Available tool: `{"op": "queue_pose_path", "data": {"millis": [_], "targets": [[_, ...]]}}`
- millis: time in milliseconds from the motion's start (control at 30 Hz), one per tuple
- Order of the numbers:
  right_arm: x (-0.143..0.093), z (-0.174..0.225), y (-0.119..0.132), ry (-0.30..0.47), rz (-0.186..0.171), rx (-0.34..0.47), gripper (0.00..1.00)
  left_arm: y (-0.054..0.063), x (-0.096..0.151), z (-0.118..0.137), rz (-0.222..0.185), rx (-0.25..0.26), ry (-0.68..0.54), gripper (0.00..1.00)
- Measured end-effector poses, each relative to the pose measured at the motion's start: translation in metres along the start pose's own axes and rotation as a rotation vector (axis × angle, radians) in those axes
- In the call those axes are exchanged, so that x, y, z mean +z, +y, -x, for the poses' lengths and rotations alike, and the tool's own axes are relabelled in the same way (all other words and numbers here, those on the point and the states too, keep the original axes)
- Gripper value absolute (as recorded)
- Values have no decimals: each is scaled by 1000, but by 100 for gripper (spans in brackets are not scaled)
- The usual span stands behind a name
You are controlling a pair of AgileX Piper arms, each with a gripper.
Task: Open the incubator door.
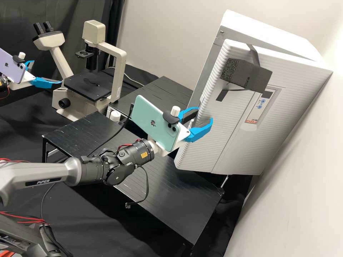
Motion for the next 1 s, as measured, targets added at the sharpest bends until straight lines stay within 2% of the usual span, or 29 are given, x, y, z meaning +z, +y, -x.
{"op": "queue_pose_path", "data": {"millis": [133,467,633,667,800,1000], "targets": [[3,5,5,-25,7,29,100,0,0,0,0,0,0,100],[8,19,18,-128,-47,135,100,0,0,0,0,0,0,100],[7,26,29,-180,-84,264,100,0,0,0,0,0,0,100],[6,29,32,-188,-89,316,100,0,0,0,0,0,0,100],[4,37,30,-238,-78,402,100,0,0,0,0,0,0,100],[-12,52,30,-223,-6,524,100,0,0,0,0,0,0,100]]}}
